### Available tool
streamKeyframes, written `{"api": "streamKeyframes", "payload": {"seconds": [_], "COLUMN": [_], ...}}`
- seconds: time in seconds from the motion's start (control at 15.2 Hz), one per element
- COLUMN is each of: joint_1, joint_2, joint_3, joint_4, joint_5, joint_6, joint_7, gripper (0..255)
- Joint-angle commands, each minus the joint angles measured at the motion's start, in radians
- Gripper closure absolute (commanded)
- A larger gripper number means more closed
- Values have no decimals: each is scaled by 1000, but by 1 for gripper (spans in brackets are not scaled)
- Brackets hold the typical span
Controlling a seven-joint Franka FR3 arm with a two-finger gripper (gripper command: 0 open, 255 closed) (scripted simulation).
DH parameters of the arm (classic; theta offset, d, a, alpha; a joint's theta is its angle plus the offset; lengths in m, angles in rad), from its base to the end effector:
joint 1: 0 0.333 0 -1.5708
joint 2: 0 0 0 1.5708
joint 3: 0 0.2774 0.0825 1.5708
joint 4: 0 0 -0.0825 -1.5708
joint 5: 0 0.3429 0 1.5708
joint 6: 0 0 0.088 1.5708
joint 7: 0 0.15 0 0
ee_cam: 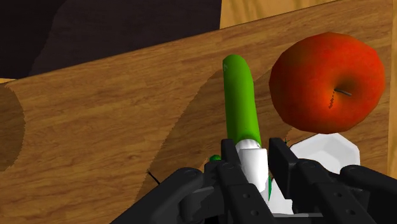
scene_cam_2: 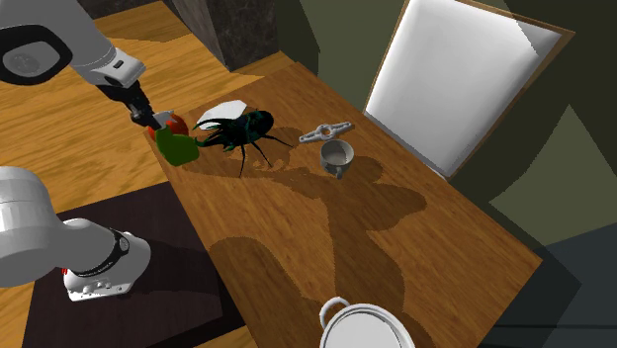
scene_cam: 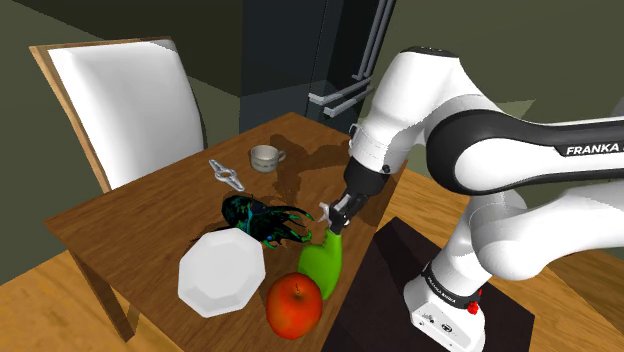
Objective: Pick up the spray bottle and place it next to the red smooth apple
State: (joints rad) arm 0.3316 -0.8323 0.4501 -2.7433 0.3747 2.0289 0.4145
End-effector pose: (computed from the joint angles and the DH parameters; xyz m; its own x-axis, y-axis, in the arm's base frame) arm 0.2172 0.2304 0.3809 0.9936 0.0879 0.0715 0.0918 -0.9943 -0.0541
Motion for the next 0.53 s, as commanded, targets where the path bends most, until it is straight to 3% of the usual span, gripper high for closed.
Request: {"api": "streamKeyframes", "payload": {"seconds": [0.0,0.33,0.4,0.46], "joint_1": [1,1,1,1], "joint_2": [3,4,4,4], "joint_3": [4,4,4,4], "joint_4": [-5,-5,-5,-5], "joint_5": [3,3,3,3], "joint_6": [9,9,9,9], "joint_7": [1,1,1,1], "gripper": [255,255,0,0]}}
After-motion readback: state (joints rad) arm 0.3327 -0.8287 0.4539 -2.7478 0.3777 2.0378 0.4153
